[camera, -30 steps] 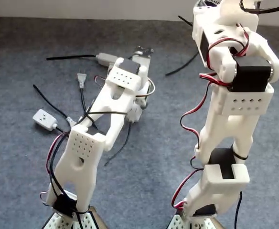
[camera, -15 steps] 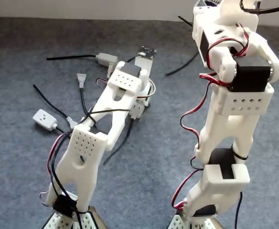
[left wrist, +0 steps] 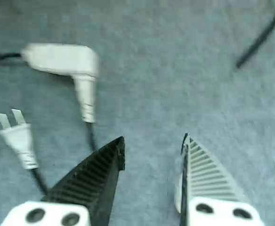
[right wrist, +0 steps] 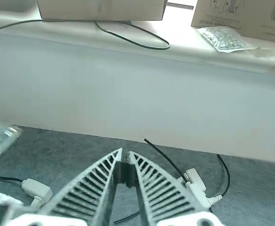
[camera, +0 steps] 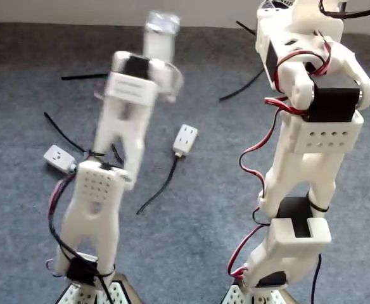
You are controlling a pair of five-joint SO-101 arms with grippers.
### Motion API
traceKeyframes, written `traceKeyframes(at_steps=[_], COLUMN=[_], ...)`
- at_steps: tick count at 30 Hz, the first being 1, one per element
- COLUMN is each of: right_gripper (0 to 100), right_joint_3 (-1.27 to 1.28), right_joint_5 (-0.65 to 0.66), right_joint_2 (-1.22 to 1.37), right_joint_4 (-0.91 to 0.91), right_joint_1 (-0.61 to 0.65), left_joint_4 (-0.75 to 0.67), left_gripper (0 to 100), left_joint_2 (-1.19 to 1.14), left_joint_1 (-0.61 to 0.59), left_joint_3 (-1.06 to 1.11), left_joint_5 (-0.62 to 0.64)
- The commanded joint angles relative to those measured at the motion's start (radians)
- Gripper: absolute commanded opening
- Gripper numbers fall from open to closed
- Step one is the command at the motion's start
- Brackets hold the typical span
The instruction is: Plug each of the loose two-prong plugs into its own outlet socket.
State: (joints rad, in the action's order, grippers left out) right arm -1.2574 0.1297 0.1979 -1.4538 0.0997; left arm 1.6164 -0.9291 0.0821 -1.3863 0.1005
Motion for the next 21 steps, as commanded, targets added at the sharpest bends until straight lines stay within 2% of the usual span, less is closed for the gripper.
traceKeyframes(at_steps=[1, 3, 5, 8, 11, 21], right_gripper=[1.3, 1.3, 1.3, 1.3, 1.3, 1.3], right_joint_3=[-0.01, -0.007, -0.005, -0.005, -0.004, -0.004], right_joint_5=[0.011, 0.011, 0.011, 0.011, 0.011, 0.011], right_joint_2=[-0.018, -0.018, -0.018, -0.016, -0.016, -0.018], right_joint_4=[0.019, 0.019, 0.019, 0.019, 0.019, 0.012], right_joint_1=[0.042, 0.053, 0.062, 0.071, 0.073, 0.071], left_joint_4=[0.02, 0.017, 0.006, -0.103, -0.184, -0.267], left_gripper=[20, 20, 20, 20, 20, 20], left_joint_2=[0.039, 0.007, -0.044, -0.125, -0.174, -0.298], left_joint_1=[-0.154, -0.216, -0.257, -0.291, -0.294, -0.274], left_joint_3=[-0.147, -0.137, -0.122, -0.117, -0.114, -0.113], left_joint_5=[-0.002, 0.005, 0.068, 0.13, 0.132, 0.129])
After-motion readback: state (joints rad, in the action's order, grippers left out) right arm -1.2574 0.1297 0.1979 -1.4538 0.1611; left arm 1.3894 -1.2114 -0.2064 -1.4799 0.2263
